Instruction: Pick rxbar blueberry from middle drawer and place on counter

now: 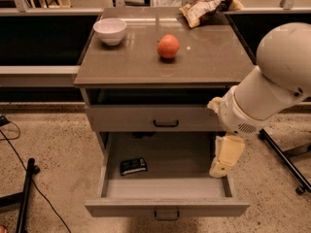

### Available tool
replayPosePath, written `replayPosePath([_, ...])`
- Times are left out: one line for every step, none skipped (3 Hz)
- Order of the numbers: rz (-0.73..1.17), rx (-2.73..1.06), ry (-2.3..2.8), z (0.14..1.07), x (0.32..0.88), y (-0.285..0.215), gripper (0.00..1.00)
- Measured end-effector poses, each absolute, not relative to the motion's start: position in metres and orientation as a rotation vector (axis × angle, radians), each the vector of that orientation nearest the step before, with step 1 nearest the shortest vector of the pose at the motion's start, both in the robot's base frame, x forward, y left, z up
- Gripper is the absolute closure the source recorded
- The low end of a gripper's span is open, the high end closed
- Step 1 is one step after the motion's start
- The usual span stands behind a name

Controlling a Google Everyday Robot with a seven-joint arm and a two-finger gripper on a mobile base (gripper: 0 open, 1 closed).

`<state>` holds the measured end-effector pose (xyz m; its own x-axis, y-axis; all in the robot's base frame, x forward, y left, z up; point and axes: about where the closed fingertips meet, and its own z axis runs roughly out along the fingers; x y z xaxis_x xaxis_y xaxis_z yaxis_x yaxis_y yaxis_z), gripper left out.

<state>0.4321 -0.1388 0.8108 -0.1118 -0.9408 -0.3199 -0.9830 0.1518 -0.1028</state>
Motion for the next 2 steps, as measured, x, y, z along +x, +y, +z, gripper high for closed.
replayPosePath([0.273,-1.894,2.095,0.807,0.430,-0.133,0.00])
replayPosePath([0.510,-1.950,1.956,0.751,0.429,-0.093,0.00])
